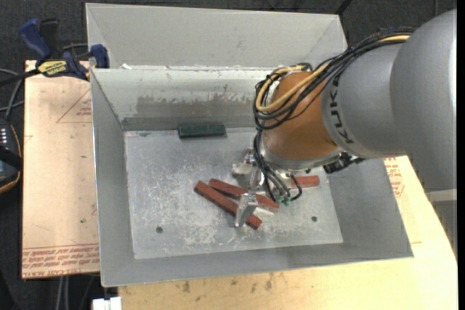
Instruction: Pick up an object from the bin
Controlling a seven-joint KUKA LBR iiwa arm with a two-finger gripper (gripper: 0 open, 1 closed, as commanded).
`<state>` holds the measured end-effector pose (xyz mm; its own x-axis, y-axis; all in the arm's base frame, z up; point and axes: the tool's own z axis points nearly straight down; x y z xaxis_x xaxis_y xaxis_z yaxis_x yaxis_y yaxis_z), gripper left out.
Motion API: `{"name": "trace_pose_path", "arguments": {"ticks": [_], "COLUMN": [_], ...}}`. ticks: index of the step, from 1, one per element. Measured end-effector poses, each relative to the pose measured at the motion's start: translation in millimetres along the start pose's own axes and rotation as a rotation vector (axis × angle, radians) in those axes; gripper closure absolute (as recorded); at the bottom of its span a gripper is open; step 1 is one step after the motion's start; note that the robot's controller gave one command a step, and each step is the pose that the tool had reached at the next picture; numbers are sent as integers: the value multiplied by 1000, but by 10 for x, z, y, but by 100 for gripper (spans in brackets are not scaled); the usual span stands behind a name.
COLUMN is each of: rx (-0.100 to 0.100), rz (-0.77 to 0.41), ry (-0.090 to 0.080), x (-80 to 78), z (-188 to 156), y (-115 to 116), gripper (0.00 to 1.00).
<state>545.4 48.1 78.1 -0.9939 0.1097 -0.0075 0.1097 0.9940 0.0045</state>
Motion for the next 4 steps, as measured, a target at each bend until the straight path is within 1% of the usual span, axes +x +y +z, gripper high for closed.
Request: {"name": "trace_pose_path", "arguments": {"ticks": [1, 2, 3, 4], "rx": [4, 4, 0, 0], "rz": [186, 9, 275, 274], "ry": [5, 6, -25, -25], "x": [48, 6, 138, 138], "z": [-222, -41, -12, -12], "y": [29, 11, 176, 176], "gripper": [0, 0, 100, 100]}}
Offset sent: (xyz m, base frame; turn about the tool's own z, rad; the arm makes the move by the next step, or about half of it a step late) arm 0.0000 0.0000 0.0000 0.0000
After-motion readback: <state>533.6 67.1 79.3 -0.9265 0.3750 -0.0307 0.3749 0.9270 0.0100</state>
